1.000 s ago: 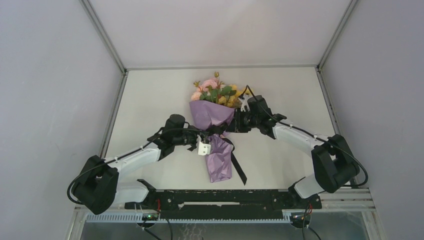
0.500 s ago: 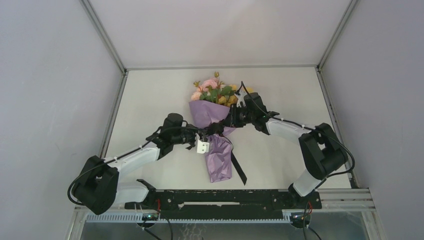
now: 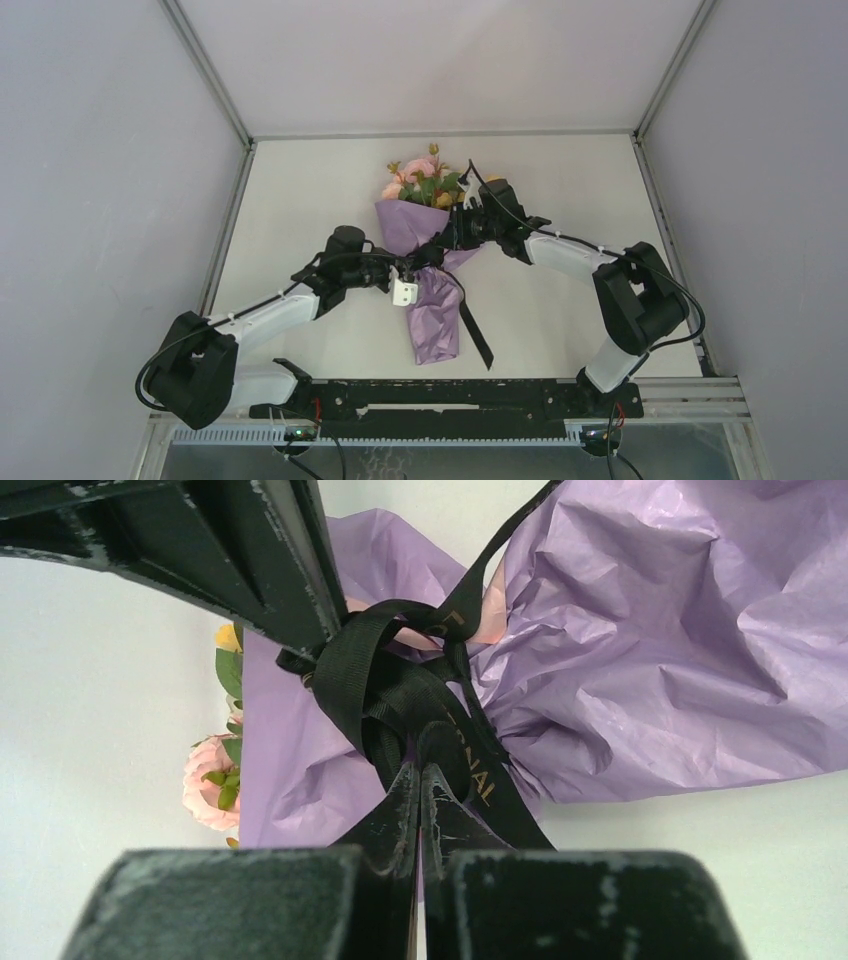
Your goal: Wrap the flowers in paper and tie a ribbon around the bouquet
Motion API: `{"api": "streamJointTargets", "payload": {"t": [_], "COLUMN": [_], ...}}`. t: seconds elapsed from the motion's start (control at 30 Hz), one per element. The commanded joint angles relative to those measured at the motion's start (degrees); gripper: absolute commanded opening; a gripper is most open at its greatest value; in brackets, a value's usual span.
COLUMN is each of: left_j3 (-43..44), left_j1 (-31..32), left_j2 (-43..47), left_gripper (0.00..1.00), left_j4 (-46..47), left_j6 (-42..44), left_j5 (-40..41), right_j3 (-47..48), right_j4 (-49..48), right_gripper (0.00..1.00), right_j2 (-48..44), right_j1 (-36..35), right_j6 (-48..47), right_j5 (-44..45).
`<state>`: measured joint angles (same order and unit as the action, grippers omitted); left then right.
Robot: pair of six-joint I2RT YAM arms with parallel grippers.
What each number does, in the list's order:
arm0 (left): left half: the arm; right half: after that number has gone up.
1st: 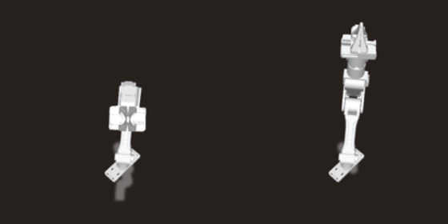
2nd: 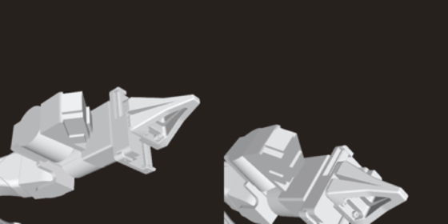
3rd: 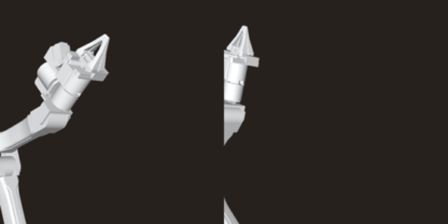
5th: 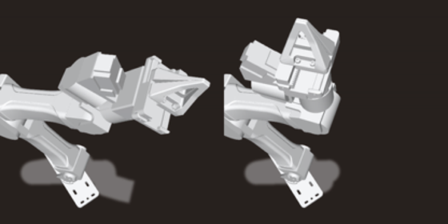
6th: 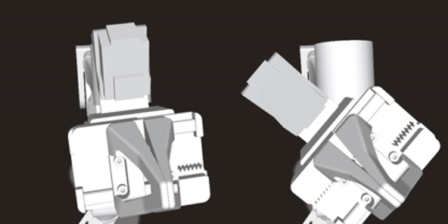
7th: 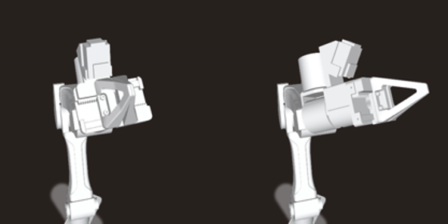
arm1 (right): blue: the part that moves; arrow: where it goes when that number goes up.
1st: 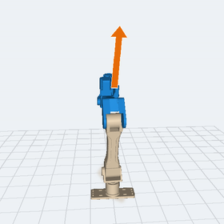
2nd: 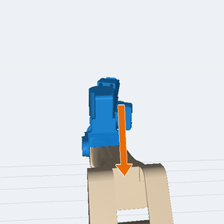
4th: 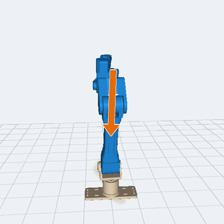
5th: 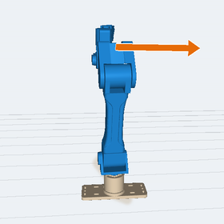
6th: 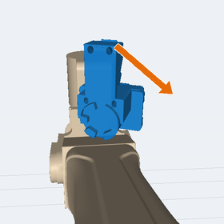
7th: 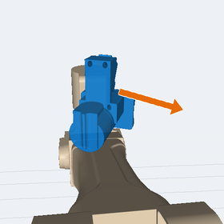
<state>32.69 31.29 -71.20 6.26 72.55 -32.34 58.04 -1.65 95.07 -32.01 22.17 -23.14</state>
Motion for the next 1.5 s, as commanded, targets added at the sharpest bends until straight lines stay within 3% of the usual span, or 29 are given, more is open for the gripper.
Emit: {"api": "streamJointTargets", "payload": {"t": [0.0,0.1,0.3,0.4,0.47,0.6,0.63,1.13,1.4,1.47], "left_j3": [-1.04,-1.2,-1.48,-1.57,-1.57,-1.74,-1.71,-2.27,-2.66,-3.07], "left_j1": [-0.74,-0.7,-0.79,-0.83,-0.79,-0.91,-0.93,-3.6,-5.97,-6.15], "left_j2": [0.75,0.8,1.06,1.15,1.23,1.42,1.49,2.48,2.64,2.86], "left_gripper": [0.0,0.0,0.0,0.0,0.0,0.0,0.0,0.0,0.0,0.0], "left_j4": [0.67,0.74,1.03,1.12,1.12,1.12,1.08,1.38,0.8,0.77], "left_j6": [1.12,1.19,1.2,1.32,1.33,1.23,1.15,0.28,1.44,1.62], "left_j5": [-2.1,-2.4,-2.39,-2.4,-2.3,-2.06,-1.83,-0.73,0.46,0.09], "right_j3": [1.87,1.84,1.85,1.83,1.85,1.78,1.74,-2.16,0.99,1.25], "right_j4": [1.33,3.99,8.13,8.33,7.8,7.02,7.35,8.79,21.33,22.03], "right_gripper": [0.29,0.2,0.28,0.28,0.23,0.01,0.0,0.0,0.0,0.05], "right_j2": [-0.39,-1.3,-2.83,-2.27,-1.71,-2.05,-2.68,-7.98,-8.08,-7.93], "right_j1": [-0.16,-0.08,0.08,-0.06,-0.13,0.26,0.45,4.13,6.41,6.69], "right_j6": [-3.23,-4.11,-5.72,-5.74,-5.46,-4.84,-4.86,-6.47,-17.26,-17.62], "right_j5": [-0.49,-1.87,-1.74,-2.23,-2.73,-2.15,-1.67,-1.43,-5.5,-5.96]}}
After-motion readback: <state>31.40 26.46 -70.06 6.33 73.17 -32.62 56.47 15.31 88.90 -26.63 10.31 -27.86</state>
